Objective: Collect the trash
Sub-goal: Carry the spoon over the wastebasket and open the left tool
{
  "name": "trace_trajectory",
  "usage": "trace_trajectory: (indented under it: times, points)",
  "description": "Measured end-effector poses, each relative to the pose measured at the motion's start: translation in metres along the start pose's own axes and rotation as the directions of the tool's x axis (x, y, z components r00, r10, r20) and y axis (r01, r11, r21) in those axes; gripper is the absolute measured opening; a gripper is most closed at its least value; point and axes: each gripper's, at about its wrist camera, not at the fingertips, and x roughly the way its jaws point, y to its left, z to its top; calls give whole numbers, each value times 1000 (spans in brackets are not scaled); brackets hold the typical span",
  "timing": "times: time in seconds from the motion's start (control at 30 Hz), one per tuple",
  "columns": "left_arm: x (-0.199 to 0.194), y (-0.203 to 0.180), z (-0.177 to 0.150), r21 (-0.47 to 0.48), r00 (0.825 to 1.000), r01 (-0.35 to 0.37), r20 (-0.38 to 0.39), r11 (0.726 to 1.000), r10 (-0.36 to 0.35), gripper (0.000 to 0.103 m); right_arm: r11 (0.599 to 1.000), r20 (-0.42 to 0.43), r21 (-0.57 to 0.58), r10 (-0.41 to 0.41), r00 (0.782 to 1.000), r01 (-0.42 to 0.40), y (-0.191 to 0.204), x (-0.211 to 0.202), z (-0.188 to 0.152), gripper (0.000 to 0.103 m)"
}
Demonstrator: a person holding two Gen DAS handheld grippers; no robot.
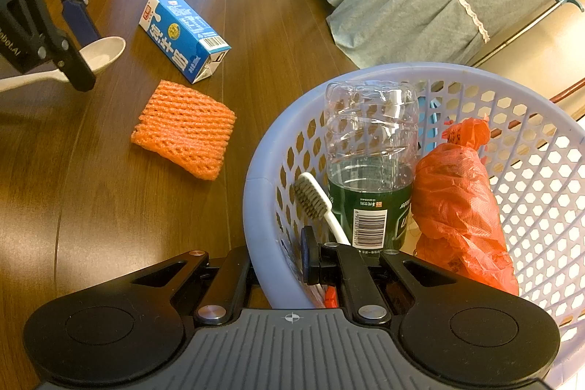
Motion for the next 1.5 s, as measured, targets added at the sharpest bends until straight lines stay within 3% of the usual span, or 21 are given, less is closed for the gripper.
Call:
trace_trajectory:
  times: [0.77, 1.5]
  points:
    - [-31, -13, 54, 25, 995, 60, 78, 998, -62, 27, 1000, 0, 13, 2, 1000, -2, -1, -2, -1, 5]
    - [-43, -17, 86, 46, 986, 106, 123, 993, -111, 27, 1000, -1, 9, 2, 1000, -2, -1, -3, -1, 5]
